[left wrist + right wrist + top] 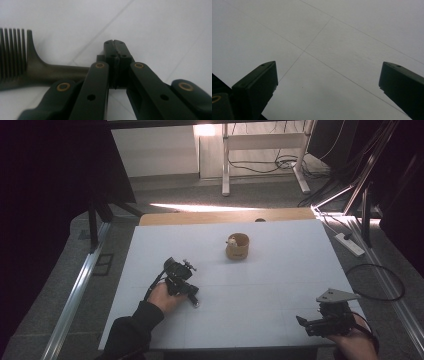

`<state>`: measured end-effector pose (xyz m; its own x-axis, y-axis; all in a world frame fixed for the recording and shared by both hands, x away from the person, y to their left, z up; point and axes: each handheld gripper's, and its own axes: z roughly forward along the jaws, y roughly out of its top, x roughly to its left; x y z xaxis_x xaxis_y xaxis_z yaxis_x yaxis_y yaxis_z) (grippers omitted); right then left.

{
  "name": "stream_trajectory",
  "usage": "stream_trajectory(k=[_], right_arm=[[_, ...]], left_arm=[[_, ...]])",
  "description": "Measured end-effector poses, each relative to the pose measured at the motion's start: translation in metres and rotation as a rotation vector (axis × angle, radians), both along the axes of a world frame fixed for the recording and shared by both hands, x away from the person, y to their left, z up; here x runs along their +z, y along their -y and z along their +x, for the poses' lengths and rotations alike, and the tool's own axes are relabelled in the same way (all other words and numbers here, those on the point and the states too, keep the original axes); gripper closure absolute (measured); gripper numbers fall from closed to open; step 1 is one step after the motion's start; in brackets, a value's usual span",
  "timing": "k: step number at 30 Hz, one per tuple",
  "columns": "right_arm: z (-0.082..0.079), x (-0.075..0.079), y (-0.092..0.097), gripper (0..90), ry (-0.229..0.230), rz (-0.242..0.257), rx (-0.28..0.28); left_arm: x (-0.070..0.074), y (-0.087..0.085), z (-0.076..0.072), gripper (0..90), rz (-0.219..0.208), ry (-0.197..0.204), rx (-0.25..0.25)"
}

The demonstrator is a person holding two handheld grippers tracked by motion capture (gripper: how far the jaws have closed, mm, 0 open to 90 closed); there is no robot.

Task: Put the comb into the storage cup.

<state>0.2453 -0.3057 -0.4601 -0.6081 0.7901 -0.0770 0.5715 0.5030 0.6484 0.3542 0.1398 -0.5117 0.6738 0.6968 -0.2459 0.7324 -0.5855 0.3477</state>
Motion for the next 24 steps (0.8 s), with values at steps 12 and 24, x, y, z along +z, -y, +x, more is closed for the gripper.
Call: stream_trajectory(k=[12, 24], right_arm=[[0.0, 0.0, -0.001, 2.6, 0.001, -0.005, 0.004], [0.001, 0.0, -0.002, 2.6, -0.001, -0.01, 0.007]], left_arm=[[-0.002, -0.033, -0.021, 88.5, 0.013, -0.047, 0.053], [0.0, -0.065, -0.034, 88.4, 0.016, -0.039, 0.131]])
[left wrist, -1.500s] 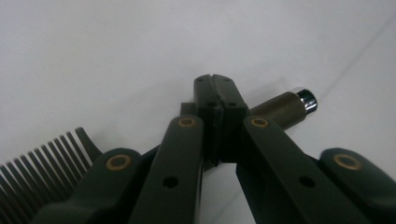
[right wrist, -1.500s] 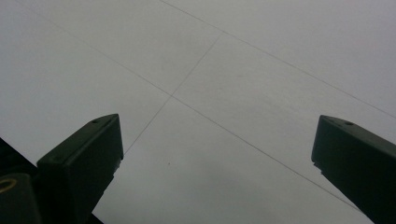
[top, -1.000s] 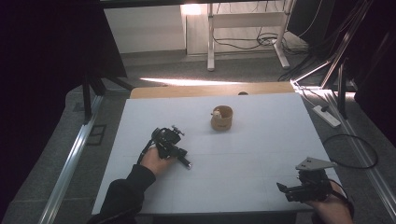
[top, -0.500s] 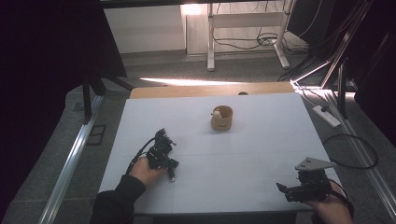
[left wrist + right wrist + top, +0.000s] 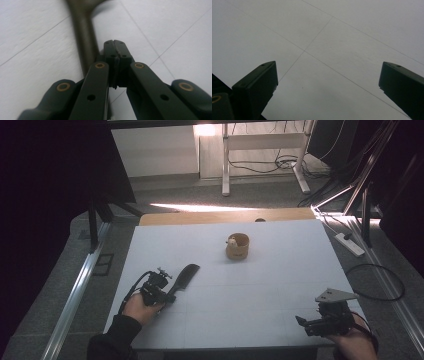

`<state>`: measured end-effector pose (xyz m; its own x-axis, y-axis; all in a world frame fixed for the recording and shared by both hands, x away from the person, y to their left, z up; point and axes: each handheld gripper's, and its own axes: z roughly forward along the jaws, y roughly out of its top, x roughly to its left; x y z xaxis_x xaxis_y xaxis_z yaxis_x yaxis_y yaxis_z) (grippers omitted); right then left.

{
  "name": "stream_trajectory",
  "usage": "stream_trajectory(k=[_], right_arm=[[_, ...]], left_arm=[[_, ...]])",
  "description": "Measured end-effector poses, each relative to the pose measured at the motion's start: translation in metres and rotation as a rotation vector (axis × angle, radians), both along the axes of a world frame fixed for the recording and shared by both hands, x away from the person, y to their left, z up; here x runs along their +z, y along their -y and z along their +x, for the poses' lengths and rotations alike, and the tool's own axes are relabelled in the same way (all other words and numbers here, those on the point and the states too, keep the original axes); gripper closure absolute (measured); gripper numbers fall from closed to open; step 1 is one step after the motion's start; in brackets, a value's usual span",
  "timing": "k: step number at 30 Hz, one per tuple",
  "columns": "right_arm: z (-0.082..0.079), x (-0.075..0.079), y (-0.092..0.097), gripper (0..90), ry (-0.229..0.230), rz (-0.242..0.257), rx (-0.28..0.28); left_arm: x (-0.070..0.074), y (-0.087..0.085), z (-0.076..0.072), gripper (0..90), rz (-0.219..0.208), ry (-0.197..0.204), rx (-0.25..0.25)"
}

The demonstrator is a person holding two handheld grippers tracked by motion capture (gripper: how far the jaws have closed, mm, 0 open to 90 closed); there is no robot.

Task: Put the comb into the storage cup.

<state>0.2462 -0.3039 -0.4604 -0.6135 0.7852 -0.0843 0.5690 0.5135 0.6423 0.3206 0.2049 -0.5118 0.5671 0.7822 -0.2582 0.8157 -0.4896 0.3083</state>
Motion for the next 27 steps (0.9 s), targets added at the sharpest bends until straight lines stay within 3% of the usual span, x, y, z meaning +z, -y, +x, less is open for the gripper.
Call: stream_trajectory(k=[6, 12, 16, 18, 27], right_arm=[[0.0, 0.0, -0.001, 2.7, 0.0, -0.006, 0.003], [0.0, 0.0, -0.001, 2.6, 0.001, -0.006, 0.002], [0.0, 0.0, -0.001, 2.7, 0.004, -0.005, 0.003], [0.0, 0.0, -0.001, 2.7, 0.004, -0.005, 0.003], [0.0, 0.0, -0.001, 2.6, 0.005, -0.009, 0.006]], left_arm=[[0.003, 0.0, -0.002, 88.4, -0.02, 0.014, -0.01], [0.016, 0.004, -0.009, 84.5, -0.024, 0.099, -0.025], [0.021, 0.004, -0.016, 79.6, -0.015, 0.134, -0.027], [0.023, 0.003, -0.018, 75.5, -0.012, 0.149, -0.014], [0.03, -0.008, -0.017, 41.3, -0.026, 0.21, 0.042]])
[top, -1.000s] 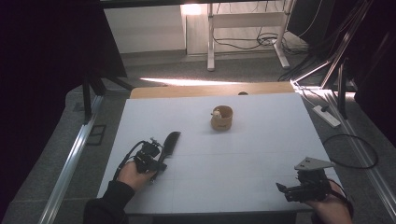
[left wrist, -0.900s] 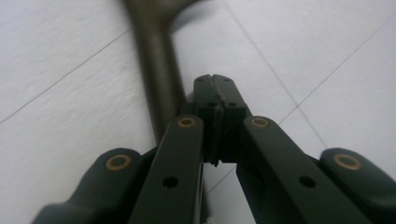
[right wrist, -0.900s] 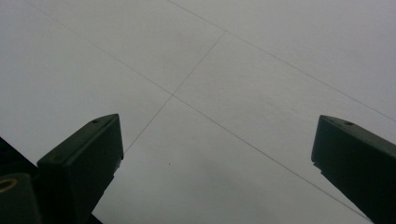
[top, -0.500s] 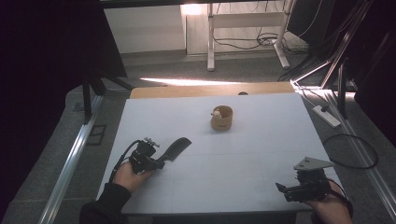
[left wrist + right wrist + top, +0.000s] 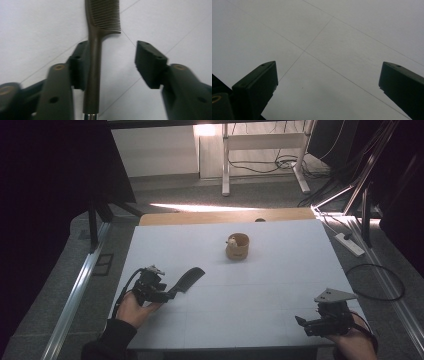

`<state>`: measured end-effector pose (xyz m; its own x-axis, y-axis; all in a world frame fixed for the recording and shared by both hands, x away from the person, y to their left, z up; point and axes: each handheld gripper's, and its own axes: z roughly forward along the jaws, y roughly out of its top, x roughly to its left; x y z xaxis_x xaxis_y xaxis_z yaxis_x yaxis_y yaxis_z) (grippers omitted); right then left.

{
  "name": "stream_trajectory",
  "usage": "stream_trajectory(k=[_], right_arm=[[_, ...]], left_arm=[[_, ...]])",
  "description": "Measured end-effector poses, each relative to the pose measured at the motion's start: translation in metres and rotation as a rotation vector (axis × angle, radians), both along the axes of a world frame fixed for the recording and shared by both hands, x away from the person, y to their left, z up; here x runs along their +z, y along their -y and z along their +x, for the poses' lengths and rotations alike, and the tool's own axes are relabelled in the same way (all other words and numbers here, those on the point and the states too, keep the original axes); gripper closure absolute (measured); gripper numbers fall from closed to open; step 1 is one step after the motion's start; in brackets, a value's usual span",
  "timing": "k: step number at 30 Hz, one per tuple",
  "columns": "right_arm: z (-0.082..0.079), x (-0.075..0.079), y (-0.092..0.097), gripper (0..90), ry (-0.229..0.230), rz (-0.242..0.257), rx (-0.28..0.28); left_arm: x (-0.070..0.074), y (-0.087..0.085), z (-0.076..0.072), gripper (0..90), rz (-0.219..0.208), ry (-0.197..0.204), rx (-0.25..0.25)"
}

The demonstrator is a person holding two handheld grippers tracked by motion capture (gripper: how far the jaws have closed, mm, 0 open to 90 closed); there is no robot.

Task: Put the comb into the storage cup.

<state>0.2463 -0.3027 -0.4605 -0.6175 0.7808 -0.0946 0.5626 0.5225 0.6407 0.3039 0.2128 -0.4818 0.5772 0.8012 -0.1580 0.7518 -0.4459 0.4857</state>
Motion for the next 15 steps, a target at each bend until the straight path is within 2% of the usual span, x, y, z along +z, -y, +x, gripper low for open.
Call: stream_trajectory(k=[3, 6, 11, 15], right_arm=[[-0.0001, 0.0, 0.0, 2.7, 0.001, 0.001, -0.001], [-0.0002, 0.0001, 0.0001, 2.7, 0.002, 0.002, -0.001], [-0.0001, 0.0002, 0.0, 2.5, 0.002, 0.003, -0.001], [-0.0001, 0.0003, 0.0004, 2.4, 0.002, 0.005, -0.002]], left_arm=[[0.0019, -0.0032, -0.0006, 31.0, 0.01, 0.031, 0.009], [0.0034, -0.0066, -0.0001, 21.9, 0.013, 0.043, 0.029], [0.0035, -0.0101, 0.0005, 8.4, 0.016, 0.037, 0.018], [0.001, -0.0088, 0.0033, 0.3, 0.032, 0.009, 0.008]])
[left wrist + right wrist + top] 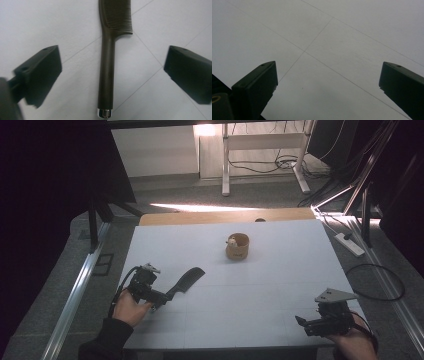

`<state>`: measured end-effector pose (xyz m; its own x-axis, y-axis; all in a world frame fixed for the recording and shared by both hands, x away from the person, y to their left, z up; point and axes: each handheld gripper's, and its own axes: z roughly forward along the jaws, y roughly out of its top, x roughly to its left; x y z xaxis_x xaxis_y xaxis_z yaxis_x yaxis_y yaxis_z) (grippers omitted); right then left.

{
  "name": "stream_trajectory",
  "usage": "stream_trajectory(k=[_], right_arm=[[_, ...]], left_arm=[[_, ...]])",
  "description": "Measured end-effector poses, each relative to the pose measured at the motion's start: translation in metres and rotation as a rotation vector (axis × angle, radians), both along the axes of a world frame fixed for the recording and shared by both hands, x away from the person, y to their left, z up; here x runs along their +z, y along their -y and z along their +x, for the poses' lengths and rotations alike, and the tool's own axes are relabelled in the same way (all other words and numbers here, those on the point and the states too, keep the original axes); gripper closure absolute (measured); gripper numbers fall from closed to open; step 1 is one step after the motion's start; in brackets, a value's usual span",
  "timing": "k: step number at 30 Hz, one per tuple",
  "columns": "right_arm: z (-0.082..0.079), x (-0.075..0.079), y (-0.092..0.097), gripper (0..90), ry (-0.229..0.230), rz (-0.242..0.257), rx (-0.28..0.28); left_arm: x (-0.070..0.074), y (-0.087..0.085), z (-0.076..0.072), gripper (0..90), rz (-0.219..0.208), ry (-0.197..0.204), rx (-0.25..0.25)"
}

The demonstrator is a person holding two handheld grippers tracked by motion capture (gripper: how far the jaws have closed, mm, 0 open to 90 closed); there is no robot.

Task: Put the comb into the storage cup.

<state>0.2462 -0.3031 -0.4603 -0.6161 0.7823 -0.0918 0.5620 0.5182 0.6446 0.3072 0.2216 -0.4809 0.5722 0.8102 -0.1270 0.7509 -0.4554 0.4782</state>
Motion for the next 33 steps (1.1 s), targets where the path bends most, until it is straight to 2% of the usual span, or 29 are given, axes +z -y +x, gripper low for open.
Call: stream_trajectory(k=[5, 16, 33], right_arm=[[0.0, 0.0, 0.0, 2.3, 0.0, -0.001, 0.0], [0.0, 0.0, 0.0, 2.3, -0.003, -0.003, 0.002], [0.0, 0.0, -0.001, 2.3, -0.007, -0.006, 0.006]], left_arm=[[-0.001, 0.005, 0.004, 0.0, 0.013, -0.022, -0.017], [-0.007, 0.009, 0.01, 0.0, 0.044, -0.017, -0.019], [-0.035, 0.022, 0.022, 0.0, 0.121, -0.06, -0.046]])
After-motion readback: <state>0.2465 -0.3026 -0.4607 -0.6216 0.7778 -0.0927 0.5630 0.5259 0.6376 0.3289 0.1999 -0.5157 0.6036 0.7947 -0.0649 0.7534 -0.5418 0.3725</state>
